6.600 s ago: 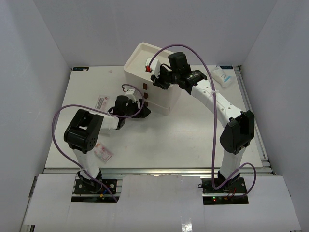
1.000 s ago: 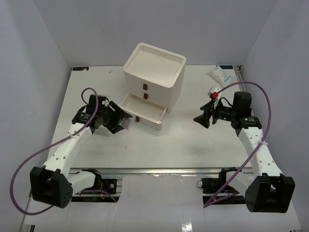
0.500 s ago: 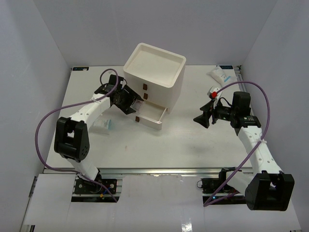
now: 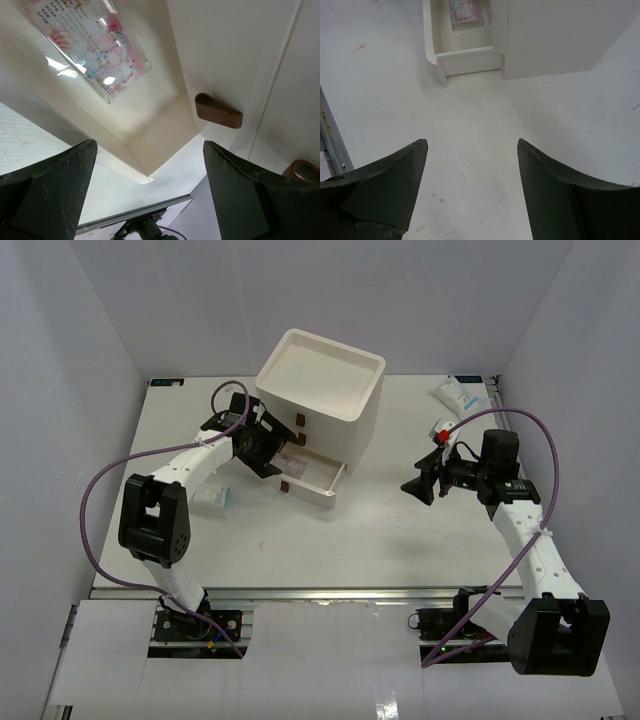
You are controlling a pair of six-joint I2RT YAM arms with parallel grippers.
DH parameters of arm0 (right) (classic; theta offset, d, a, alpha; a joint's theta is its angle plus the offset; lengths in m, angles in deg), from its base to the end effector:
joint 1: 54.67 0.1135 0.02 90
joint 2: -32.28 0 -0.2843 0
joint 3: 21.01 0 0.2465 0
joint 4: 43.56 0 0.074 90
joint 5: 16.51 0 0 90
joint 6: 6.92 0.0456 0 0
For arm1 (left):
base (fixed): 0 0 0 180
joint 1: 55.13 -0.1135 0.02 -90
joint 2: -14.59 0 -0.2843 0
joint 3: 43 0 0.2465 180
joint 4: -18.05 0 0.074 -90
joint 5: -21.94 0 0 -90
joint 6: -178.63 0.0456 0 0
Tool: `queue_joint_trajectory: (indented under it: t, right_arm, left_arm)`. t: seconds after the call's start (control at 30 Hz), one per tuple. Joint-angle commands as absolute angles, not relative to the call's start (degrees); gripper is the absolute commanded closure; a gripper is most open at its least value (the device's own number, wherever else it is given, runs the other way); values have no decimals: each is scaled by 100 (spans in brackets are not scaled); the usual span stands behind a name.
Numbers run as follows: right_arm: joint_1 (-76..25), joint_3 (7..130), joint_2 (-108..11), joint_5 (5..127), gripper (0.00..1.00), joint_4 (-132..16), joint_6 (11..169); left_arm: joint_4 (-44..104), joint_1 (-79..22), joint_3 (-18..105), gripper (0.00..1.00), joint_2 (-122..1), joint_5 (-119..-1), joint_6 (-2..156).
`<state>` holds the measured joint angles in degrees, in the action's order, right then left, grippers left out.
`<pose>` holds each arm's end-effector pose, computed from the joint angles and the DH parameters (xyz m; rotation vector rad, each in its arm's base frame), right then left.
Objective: Organize the makeup
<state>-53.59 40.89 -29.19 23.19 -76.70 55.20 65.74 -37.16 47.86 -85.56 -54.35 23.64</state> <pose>0.2168 0.0392 0.3094 -0.9539 1.7305 0.6319 0.3561 -0.1268 0.2544 -1.0097 2.5674 -0.7896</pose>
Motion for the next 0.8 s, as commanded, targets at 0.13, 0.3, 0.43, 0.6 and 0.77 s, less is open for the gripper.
queue_joint_trajectory:
  t: [0.13, 0.3, 0.43, 0.6, 0.77]
  right_arm:
    - [-5397, 4054, -2904, 2304, 21, -7514, 5425]
    - [-5397, 4064, -2872, 2288, 21, -7523, 5391]
    - [-5563, 4063, -2871, 2287, 21, -7532, 5390]
    - [-5628, 4054, -2934, 2255, 21, -7527, 5390]
    - [-5718, 4038, -3020, 2224, 21, -7539, 5373]
  left_arm:
    - [6557, -3695, 4872, 2, -7519, -6180, 3221]
    - [6494, -3746, 4937, 2, -7188, -7154, 5538]
    - [6339, -3756, 4698, 2, -6829, -7937, 7316]
    - [5657, -4110, 4215, 2, -6548, -7805, 8454]
    - [5588, -4853, 4438, 3, -7013, -7049, 8780]
